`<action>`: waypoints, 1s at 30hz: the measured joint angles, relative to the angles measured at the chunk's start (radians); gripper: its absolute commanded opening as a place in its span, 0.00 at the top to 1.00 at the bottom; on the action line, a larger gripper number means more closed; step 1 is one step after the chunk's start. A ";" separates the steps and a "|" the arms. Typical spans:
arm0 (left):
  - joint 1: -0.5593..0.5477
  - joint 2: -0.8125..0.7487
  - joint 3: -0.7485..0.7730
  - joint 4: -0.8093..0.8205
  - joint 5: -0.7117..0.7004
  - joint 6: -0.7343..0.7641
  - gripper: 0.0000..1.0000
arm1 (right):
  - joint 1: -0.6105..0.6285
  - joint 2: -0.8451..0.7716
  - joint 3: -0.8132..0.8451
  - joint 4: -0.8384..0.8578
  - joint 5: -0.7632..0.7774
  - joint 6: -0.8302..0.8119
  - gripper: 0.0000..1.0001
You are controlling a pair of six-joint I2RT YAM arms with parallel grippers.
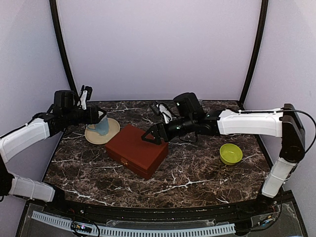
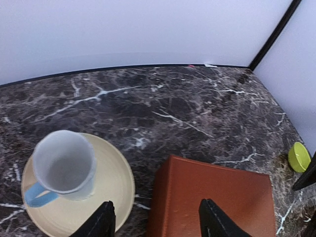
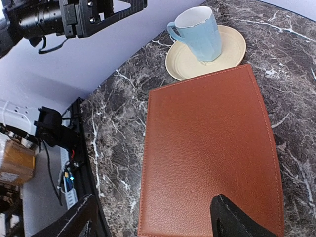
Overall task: Organize the mixed jewelry
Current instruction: Close the box lid on the jewelry box, then press the box lid onto the jewelry box.
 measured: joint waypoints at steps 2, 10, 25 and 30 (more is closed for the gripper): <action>-0.056 0.004 -0.019 0.023 0.007 -0.032 0.44 | 0.028 0.002 0.000 -0.008 0.056 0.006 0.27; -0.127 0.073 -0.145 0.131 0.062 -0.177 0.61 | 0.134 0.100 0.014 -0.010 0.166 0.035 0.65; -0.182 0.154 -0.211 0.222 0.085 -0.252 0.70 | 0.183 0.174 0.031 -0.016 0.219 0.040 0.76; -0.182 0.182 -0.221 0.246 0.091 -0.257 0.71 | 0.183 0.174 0.028 -0.014 0.221 0.040 0.77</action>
